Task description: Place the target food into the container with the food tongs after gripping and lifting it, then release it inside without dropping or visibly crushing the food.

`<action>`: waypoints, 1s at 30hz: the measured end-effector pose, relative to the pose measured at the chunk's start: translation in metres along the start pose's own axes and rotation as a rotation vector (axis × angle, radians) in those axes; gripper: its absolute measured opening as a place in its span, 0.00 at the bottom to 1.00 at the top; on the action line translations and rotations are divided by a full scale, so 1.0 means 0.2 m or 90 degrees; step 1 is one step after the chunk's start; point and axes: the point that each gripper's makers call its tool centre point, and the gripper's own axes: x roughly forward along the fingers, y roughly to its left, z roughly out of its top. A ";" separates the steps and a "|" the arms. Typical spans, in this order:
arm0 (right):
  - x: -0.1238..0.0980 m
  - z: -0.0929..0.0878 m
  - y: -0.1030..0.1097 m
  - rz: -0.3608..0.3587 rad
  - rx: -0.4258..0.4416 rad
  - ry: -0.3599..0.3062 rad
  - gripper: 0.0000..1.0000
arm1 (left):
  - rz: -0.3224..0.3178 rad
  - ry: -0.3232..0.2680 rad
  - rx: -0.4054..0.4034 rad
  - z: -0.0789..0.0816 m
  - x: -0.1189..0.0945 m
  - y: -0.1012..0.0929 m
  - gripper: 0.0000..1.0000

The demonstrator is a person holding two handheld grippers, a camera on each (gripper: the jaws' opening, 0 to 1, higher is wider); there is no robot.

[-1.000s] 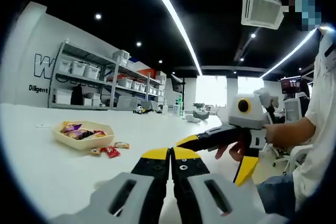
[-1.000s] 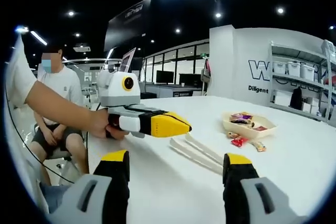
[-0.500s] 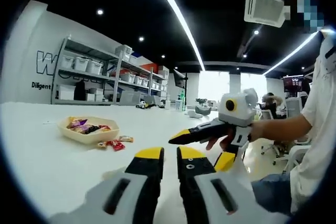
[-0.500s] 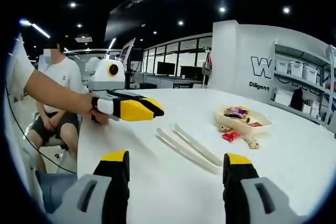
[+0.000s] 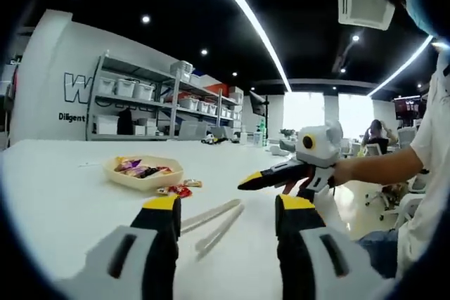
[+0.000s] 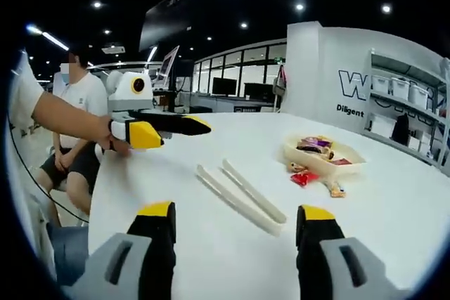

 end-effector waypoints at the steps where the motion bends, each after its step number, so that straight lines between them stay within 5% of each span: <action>1: 0.00 0.00 0.00 0.001 0.000 0.000 0.66 | 0.008 0.010 -0.012 -0.01 -0.01 0.01 0.60; 9: 0.07 -0.03 -0.05 0.011 -0.015 0.015 0.57 | 0.033 0.039 -0.044 -0.02 -0.07 0.06 0.77; 30: 0.07 -0.08 -0.11 0.010 0.011 0.039 0.21 | 0.022 0.071 -0.053 -0.05 -0.14 0.03 0.71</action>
